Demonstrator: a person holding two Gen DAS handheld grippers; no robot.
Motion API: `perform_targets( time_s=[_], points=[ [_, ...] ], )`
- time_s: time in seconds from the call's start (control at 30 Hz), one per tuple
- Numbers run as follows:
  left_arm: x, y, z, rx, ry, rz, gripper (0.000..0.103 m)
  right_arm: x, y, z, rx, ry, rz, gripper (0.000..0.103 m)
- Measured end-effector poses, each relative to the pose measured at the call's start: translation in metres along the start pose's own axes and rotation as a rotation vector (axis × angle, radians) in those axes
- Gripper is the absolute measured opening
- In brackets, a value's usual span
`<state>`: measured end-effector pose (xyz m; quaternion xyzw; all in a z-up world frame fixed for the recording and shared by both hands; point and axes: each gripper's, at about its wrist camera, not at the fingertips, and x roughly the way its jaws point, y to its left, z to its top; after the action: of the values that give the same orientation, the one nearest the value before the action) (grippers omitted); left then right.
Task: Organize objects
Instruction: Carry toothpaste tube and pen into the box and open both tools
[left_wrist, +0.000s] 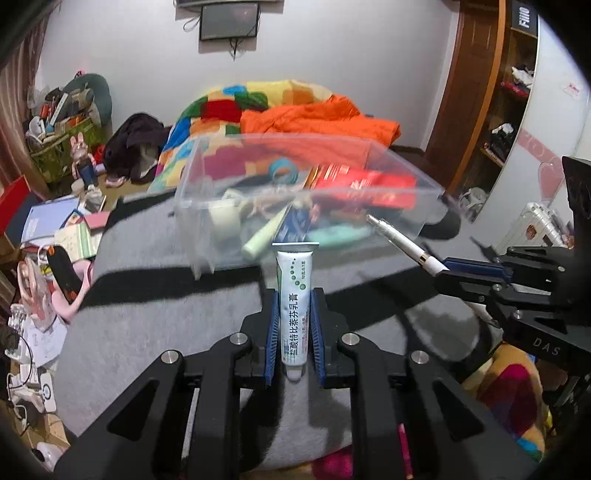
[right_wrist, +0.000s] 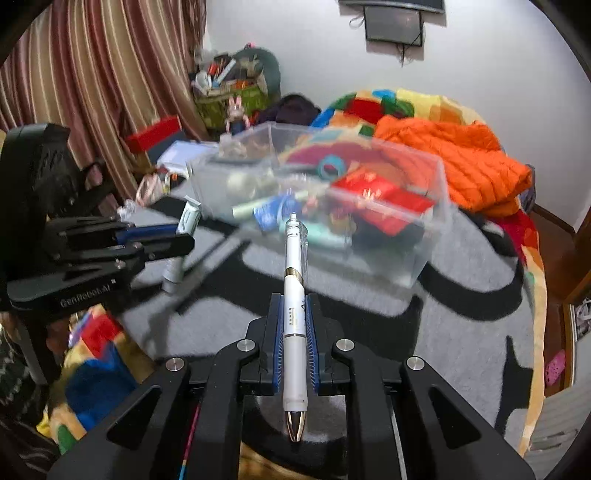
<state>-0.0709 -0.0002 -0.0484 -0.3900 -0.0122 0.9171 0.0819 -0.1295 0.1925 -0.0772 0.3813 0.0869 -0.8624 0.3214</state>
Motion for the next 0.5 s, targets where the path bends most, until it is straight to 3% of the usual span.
perform_targets(
  time_s=[0.33, 0.5],
  points=[
    [-0.019, -0.004, 0.048, 0.010, -0.122, 0.011, 0.016, -0.020, -0.006, 0.047, 0.067, -0.131, -0.027, 0.010],
    [-0.012, 0.002, 0.070, -0.010, -0.140, 0.006, 0.016, -0.014, -0.014, 0.069, 0.103, -0.158, -0.049, 0.010]
  ],
)
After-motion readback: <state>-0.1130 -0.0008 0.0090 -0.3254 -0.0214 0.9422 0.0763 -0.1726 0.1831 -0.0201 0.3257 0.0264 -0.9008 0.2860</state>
